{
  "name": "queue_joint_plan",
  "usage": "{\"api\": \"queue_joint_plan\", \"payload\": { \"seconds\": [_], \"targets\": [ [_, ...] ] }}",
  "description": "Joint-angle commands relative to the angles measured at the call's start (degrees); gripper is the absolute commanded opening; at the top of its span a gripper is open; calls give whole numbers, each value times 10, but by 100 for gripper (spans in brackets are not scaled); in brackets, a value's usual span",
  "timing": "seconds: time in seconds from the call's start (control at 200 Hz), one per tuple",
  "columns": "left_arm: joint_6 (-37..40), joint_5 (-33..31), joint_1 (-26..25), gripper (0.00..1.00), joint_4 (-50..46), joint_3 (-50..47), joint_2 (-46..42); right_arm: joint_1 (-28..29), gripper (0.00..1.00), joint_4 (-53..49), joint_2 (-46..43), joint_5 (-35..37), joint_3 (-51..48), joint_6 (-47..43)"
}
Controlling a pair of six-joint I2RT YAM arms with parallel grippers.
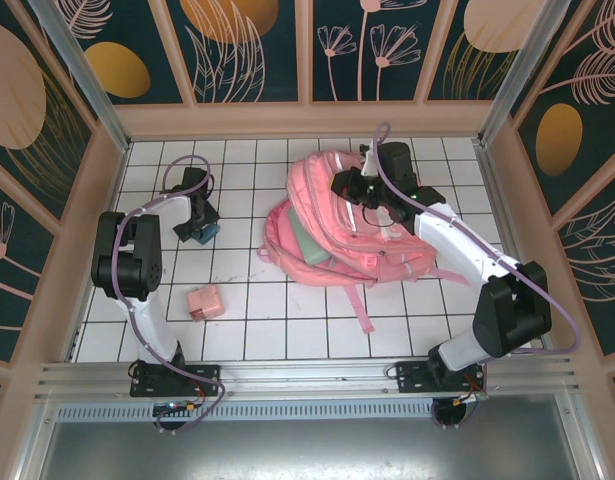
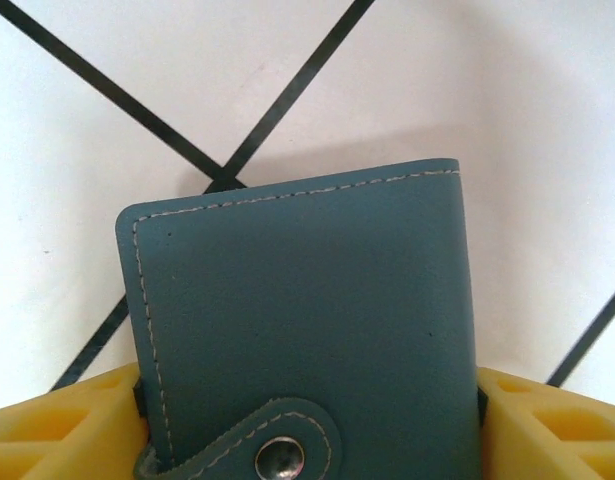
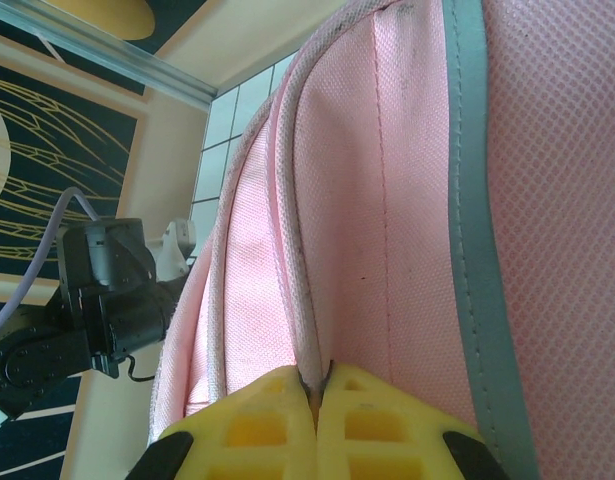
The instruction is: Pack the student bag
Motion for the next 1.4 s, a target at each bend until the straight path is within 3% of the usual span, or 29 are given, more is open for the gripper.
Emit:
{"api": "queue_joint_plan", "payload": {
  "seconds": [0.0, 0.355, 0.715, 1.056, 1.391],
  "targets": [
    [2, 49, -2, 67, -8, -20, 0, -6, 0, 23, -10, -22, 47, -20],
    [-36, 187, -34, 60, 52, -21, -96, -86, 0, 65, -48, -136, 44, 9],
    [-85, 284, -164, 57, 136, 67, -87, -117, 0, 72, -71, -165, 27, 35],
    [-134, 313, -266, 57, 153, 223, 32, -116, 0, 83, -78, -165, 13, 53],
    [-310, 282, -305, 57, 226, 248, 93, -117, 0, 87, -79, -164, 14, 56]
  ]
}}
